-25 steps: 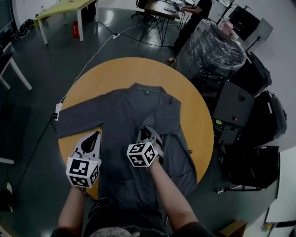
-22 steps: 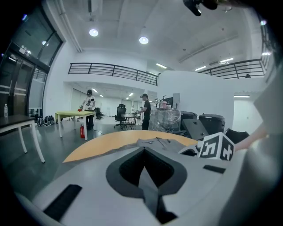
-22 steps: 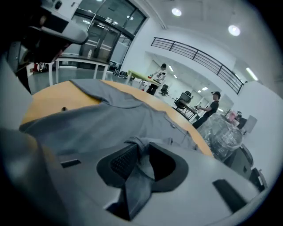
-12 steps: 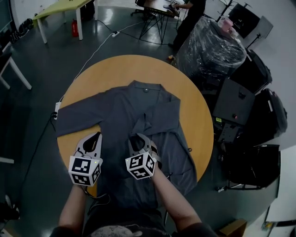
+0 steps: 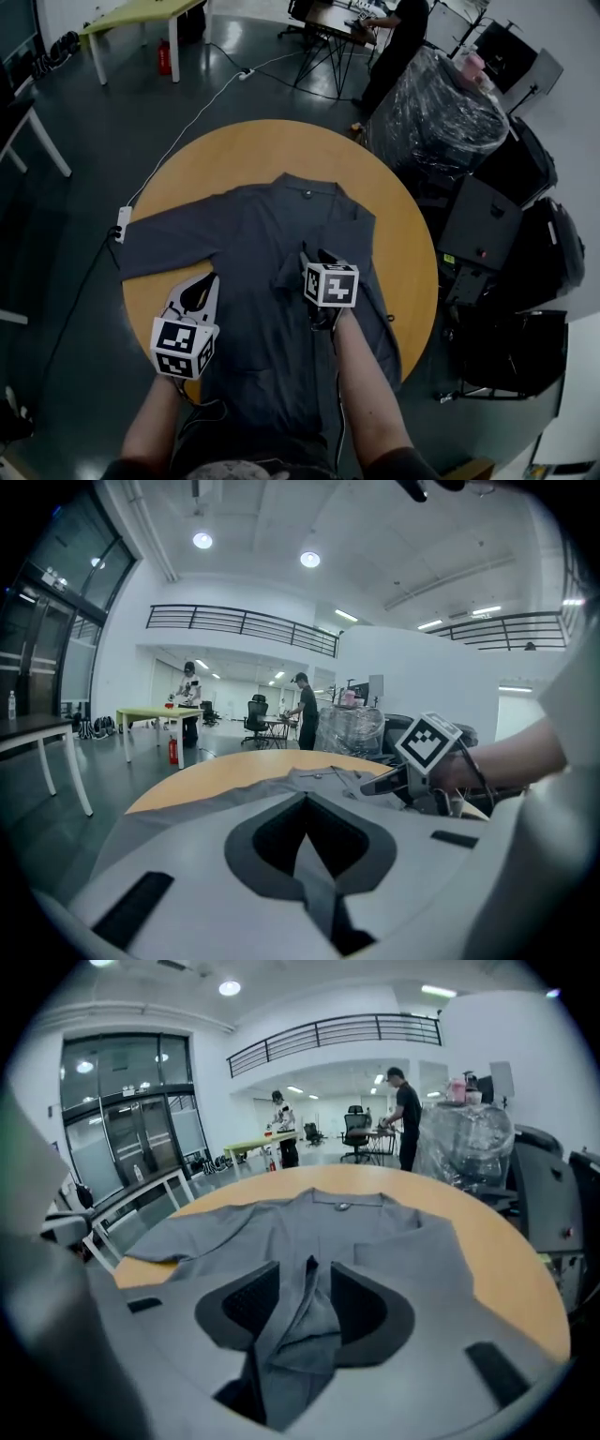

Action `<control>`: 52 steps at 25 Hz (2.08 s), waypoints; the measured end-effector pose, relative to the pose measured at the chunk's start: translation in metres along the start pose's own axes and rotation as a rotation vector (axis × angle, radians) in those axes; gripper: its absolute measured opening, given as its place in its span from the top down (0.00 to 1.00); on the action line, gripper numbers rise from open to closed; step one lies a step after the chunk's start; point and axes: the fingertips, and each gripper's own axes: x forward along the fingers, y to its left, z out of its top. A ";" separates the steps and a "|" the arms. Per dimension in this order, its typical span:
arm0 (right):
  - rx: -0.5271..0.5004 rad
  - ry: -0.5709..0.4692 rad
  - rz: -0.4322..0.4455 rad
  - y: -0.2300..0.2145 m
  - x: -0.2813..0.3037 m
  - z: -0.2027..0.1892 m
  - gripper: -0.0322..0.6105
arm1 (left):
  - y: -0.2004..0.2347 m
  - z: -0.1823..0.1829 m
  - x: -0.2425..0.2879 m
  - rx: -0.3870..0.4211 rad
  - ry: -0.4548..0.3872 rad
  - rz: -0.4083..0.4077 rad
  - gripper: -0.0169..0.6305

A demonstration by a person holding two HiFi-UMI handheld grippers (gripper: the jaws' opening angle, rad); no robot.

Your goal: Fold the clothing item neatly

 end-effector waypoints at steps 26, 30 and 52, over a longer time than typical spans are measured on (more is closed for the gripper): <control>-0.109 -0.305 0.050 0.114 0.019 0.114 0.95 | 0.037 -0.005 0.023 -0.037 0.025 0.011 0.96; -0.208 -0.211 0.124 0.149 0.044 0.096 0.95 | 0.044 -0.014 0.019 -0.056 0.041 0.026 0.96; 0.031 -0.313 0.083 0.107 -0.024 0.041 0.80 | 0.059 -0.023 0.004 -0.080 0.023 0.072 0.96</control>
